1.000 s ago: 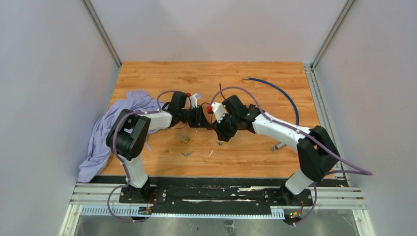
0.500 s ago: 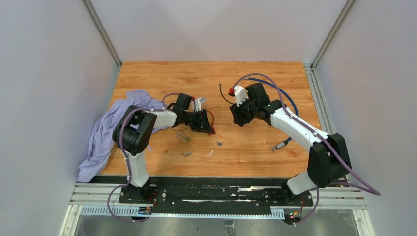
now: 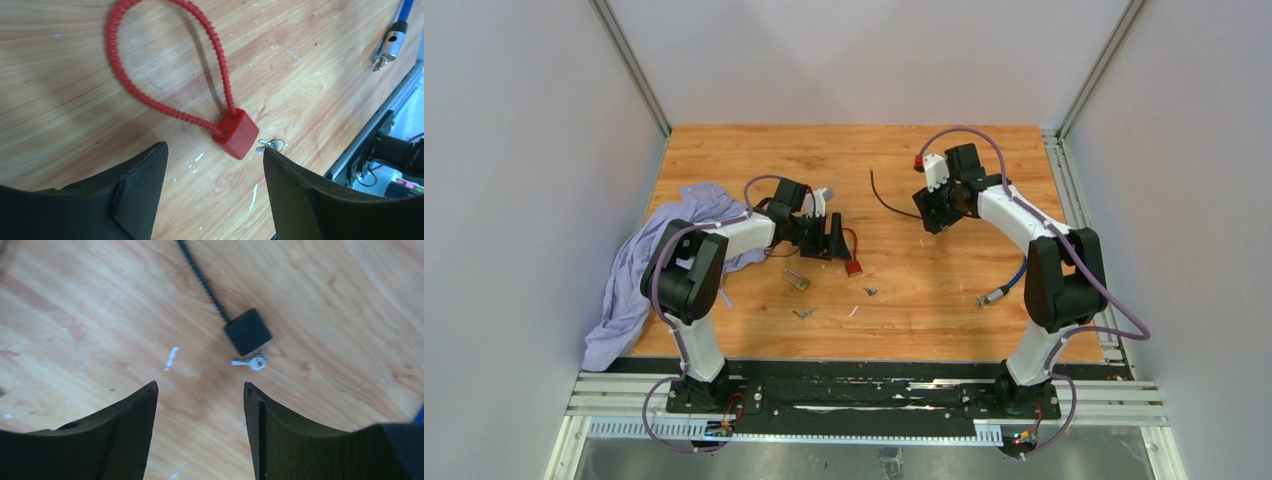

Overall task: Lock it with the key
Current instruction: Place the lock at the center of the board, then pick up the lock from the center of the board.

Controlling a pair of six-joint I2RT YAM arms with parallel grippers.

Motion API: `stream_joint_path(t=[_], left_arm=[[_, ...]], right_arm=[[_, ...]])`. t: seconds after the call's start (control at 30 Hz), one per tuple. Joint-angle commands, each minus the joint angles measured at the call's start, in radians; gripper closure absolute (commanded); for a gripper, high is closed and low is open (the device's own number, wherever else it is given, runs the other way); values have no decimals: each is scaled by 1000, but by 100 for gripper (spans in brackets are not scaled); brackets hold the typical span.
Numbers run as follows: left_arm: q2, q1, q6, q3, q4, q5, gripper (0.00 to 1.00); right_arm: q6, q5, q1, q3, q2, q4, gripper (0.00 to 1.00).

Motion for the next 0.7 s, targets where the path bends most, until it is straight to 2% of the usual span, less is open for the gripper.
stream_joint_path(t=[0.0,0.27,0.4,0.67], left_arm=[[-81,25,75,22,-80,-67,23],[-173,41,128,44,-96,-63,16],[-203,46,132,50,-79,-18,11],[-225,46,124,46,-46,10,9]], right_arm=[[-137,39,-54,97,86,-48,37],[-410,42,-63,249,251,-157,35],[-470,4,-69,302,339,-197,35],[-599,-92,-78,387,434,-293,38]])
